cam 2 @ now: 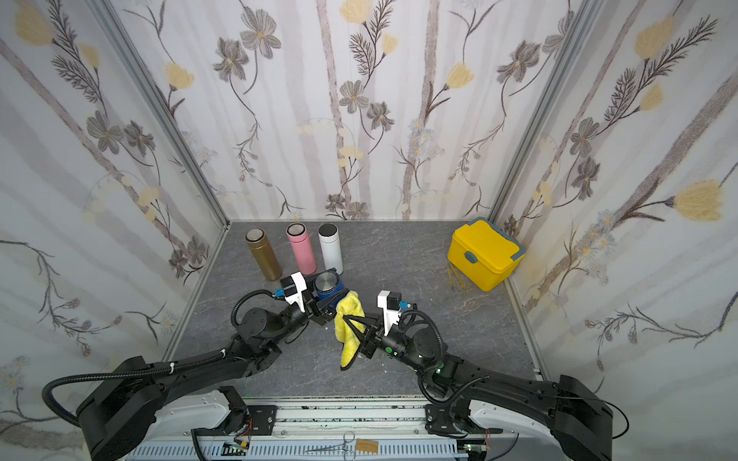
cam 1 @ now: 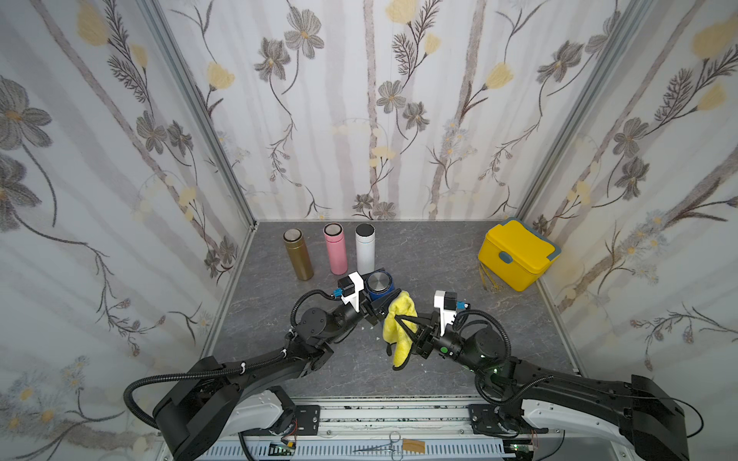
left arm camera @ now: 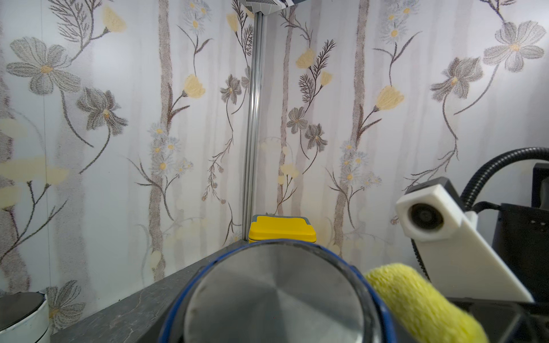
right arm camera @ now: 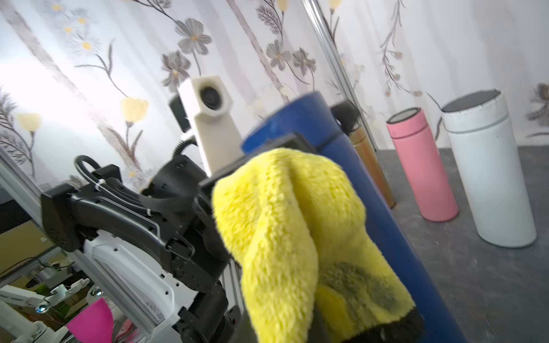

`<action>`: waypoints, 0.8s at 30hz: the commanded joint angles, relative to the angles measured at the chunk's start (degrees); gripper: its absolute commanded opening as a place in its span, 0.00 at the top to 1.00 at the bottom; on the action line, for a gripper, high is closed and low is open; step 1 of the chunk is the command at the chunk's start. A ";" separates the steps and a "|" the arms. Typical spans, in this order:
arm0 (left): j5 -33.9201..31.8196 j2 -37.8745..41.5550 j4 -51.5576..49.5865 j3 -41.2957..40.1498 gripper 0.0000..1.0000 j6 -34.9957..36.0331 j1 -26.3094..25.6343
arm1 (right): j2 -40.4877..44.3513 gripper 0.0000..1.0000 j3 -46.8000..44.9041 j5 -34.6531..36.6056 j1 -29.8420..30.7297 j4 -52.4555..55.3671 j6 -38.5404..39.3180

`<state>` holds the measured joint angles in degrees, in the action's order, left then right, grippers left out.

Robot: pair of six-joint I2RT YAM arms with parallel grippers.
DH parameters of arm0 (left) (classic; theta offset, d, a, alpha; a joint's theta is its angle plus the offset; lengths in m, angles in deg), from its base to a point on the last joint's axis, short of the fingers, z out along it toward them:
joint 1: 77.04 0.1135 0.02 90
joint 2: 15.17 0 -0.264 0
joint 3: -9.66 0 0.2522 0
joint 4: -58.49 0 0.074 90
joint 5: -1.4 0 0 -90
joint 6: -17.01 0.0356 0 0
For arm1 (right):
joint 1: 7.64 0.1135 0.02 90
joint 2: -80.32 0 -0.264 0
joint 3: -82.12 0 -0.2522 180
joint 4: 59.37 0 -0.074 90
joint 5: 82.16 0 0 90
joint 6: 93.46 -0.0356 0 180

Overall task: Wipe the surface of the thermos
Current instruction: Wipe the dirt from the surface of the thermos.

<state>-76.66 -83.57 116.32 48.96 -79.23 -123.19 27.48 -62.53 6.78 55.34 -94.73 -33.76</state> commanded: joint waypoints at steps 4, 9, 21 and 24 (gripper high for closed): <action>-5.33 0.29 -4.48 3.84 1.00 -6.75 -0.38 | -5.66 1.00 -2.61 4.34 0.57 -1.81 0.34; -6.93 -0.20 -23.06 12.73 1.00 -10.58 -0.77 | -8.88 1.00 -8.22 5.53 0.61 -9.65 -1.36; -9.50 -0.08 -23.71 13.66 1.00 -9.90 -2.81 | -5.88 1.00 2.71 4.89 2.75 0.90 3.12; -10.52 0.20 -21.97 13.05 1.00 -10.90 -2.80 | -9.45 1.00 -0.79 6.76 2.74 -2.84 1.23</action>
<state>-85.99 -83.90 89.92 62.07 -89.24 -125.90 19.81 -61.37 11.50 57.98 -94.45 -31.86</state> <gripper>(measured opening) 0.619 0.087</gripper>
